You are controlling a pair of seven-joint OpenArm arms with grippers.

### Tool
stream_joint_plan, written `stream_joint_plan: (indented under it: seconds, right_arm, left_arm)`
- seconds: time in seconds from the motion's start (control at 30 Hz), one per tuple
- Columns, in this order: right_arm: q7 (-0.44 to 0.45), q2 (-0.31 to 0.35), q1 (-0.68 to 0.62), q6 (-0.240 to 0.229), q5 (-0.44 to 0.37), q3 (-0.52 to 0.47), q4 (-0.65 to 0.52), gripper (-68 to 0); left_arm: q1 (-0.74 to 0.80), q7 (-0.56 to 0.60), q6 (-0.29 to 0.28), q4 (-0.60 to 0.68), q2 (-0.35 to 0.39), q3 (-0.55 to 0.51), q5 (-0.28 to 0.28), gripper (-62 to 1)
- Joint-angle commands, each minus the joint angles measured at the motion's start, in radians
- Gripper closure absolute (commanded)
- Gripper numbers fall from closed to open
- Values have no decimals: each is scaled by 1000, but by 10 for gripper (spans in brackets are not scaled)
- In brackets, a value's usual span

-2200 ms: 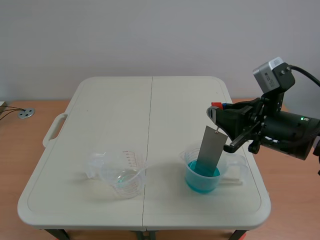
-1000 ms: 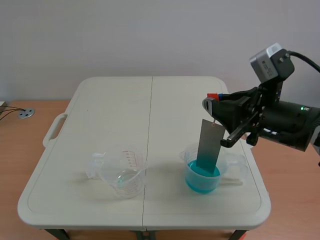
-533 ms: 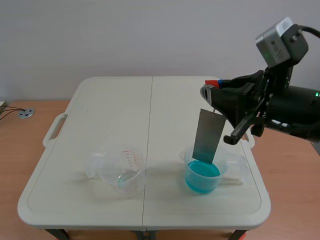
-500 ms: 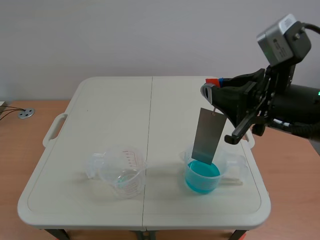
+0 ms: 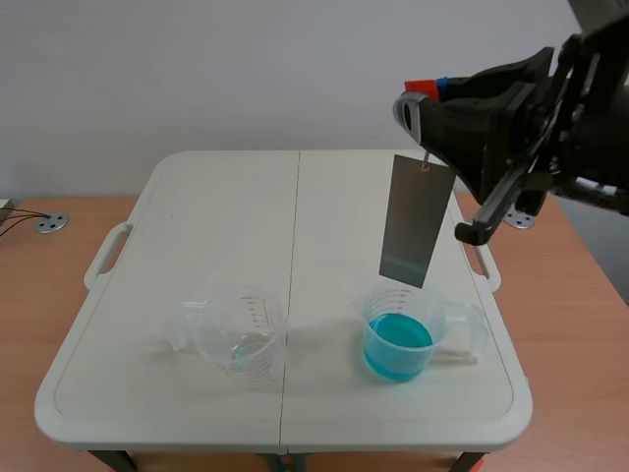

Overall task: Hold the metal plate by the orange handle, dip it into the blue solution, take it out and point at it, then put the plate back in the beaker on the left.
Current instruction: 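Raise the plate and point at it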

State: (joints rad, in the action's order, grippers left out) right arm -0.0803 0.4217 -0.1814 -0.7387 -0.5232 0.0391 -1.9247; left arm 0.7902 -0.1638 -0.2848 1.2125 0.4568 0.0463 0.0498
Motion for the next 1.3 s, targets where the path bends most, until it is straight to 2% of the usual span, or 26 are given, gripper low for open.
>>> stream_joint_plan:
  seconds: [0.0, 0.23, 0.43, 0.57, 0.8, 1.17, 1.27]
  right_arm:
    - [4, 8, 9, -7, -21, -20, -27, -11]
    - [-70, 8, 10, -7, -99, -46, -90, -11]
    - [-111, 8, 10, -7, -143, -48, -138, -11]
    - [-115, 8, 10, -7, -144, -48, -141, -11]
    - [-117, 8, 10, -7, -144, -48, -141, -11]
    - [-117, 7, 10, -7, -144, -47, -141, -11]
    - [-117, 7, 10, -7, -144, -47, -141, -11]
  left_arm:
    - [-24, -3, 5, 55, 12, -64, 5, -29]
    - [-84, -13, 4, 227, 13, -239, 5, -29]
    - [-190, -13, -4, 333, 13, -278, 5, -30]
    - [-286, -13, -85, 343, 12, -265, 9, -30]
    - [-494, -17, -177, 343, 12, -143, 9, -29]
    - [-748, -18, -185, 315, -6, 161, 16, -30]
    - [-793, -17, -235, 301, -21, 226, 16, -30]
